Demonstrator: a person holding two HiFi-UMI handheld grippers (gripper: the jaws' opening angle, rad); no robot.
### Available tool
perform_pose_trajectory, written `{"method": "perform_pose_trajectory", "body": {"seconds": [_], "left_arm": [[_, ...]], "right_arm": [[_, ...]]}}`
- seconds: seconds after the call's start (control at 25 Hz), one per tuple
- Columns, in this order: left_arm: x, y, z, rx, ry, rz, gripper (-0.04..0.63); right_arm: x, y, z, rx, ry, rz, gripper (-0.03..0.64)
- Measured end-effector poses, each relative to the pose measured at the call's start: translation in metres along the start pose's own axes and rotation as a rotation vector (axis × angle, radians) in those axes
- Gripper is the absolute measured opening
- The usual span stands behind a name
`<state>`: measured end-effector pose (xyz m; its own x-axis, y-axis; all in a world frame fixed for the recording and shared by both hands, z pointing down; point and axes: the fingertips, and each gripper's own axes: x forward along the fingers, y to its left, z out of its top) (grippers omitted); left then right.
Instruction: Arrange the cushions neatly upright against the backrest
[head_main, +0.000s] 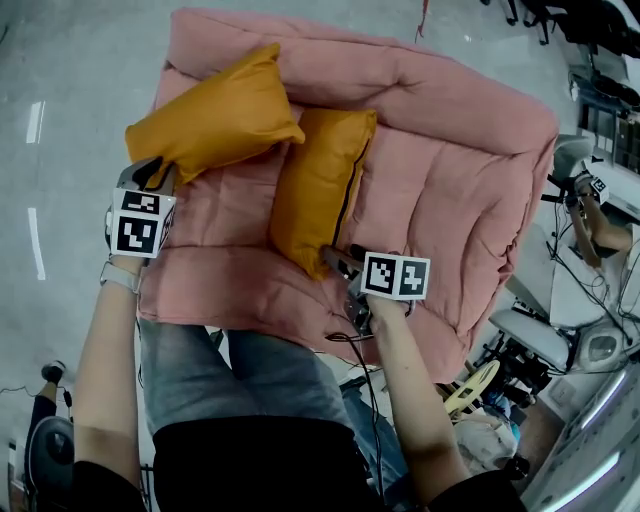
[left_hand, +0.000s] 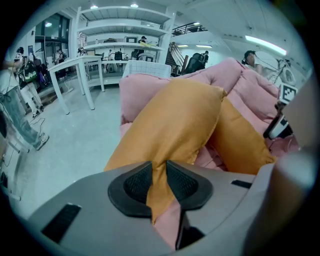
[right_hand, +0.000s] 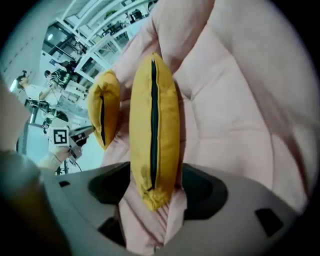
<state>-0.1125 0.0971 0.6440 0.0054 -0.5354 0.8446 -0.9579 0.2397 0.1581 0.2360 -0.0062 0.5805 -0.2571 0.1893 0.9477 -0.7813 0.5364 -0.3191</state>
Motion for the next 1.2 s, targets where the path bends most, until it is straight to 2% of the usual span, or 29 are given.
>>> {"method": "perform_pose_trajectory", "body": {"seconds": [0.08,0.16,0.32,0.36,0.4,0.56,0.72,0.84,0.92,0.96,1.0,1.08,1.2], "left_arm": [[0.001,0.0,0.001,0.004,-0.006,-0.015,0.097],[0.001,0.001,0.002,0.013,-0.011,-0.033,0.097],[0.0,-0.002,0.002,0.023,-0.026,-0.077,0.097],[0.0,-0.002,0.003,0.022,-0.031,-0.088,0.097],[0.0,-0.002,0.004,0.021,-0.037,-0.1,0.097],[-0.003,-0.005,0.004,0.023,-0.054,-0.137,0.097],[-0.003,-0.007,0.002,0.03,-0.071,-0.167,0.097],[-0.008,-0.01,0.003,0.059,-0.091,-0.219,0.103],[-0.019,-0.01,0.001,0.095,-0.105,-0.257,0.125],[-0.025,-0.008,-0.002,0.11,-0.103,-0.267,0.156],[-0.031,-0.005,-0.008,0.119,-0.095,-0.27,0.187],[-0.036,0.005,-0.03,0.132,-0.058,-0.26,0.21],[-0.028,0.016,-0.079,0.156,0.054,-0.267,0.249]], "right_arm": [[-0.021,0.014,0.025,-0.006,-0.11,0.025,0.316],[-0.036,0.042,0.054,0.017,-0.242,0.103,0.316],[-0.043,0.122,0.111,0.108,-0.491,0.413,0.332],[-0.039,0.139,0.123,0.109,-0.534,0.468,0.35],[-0.033,0.15,0.134,0.108,-0.563,0.486,0.363],[0.006,0.162,0.156,0.164,-0.58,0.393,0.393],[0.031,0.168,0.179,0.221,-0.612,0.379,0.4],[0.048,0.166,0.188,0.27,-0.602,0.385,0.399],[0.054,0.165,0.191,0.327,-0.604,0.416,0.396],[0.055,0.165,0.192,0.344,-0.613,0.426,0.374],[0.054,0.164,0.192,0.349,-0.626,0.427,0.341],[0.054,0.162,0.191,0.346,-0.646,0.408,0.331],[0.058,0.162,0.188,0.344,-0.668,0.397,0.328]]}}
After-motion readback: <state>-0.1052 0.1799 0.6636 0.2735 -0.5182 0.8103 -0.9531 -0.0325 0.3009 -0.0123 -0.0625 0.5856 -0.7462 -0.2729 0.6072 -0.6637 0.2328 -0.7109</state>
